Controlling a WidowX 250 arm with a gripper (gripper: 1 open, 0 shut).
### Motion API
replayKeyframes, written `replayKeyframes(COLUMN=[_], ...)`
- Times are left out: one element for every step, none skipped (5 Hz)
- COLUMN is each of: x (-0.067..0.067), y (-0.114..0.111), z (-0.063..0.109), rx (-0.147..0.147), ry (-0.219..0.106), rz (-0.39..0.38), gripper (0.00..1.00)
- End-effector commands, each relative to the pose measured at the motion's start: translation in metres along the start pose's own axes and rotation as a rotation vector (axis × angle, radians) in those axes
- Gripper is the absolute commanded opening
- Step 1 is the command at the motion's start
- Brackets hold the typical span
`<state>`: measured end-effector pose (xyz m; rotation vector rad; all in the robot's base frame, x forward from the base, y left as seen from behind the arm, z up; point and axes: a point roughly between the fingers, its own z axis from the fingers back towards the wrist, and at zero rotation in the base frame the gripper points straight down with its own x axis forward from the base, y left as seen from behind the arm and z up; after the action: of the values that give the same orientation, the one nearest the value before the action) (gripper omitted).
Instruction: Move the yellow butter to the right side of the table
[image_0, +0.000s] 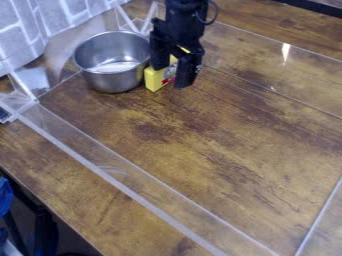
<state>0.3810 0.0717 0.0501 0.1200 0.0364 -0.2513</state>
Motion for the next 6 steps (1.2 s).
replayKeyframes(x=[0.008, 0.009, 0.011, 0.01, 0.008, 0.009], y=[0.016, 0.018, 0.019, 0.019, 0.017, 0.014], z=[0.008, 0.0, -0.004, 0.022, 0.051, 0.086], rx=[0.018, 0.011, 0.007, 0.031, 0.06, 0.087], ry=[-0.051, -0.049, -0.052, -0.079, -0.107, -0.151], rz=[0.026, 0.029, 0.031, 0.035, 0.038, 0.037], gripper=[1.0, 0.0, 0.0, 0.0, 0.0, 0.0])
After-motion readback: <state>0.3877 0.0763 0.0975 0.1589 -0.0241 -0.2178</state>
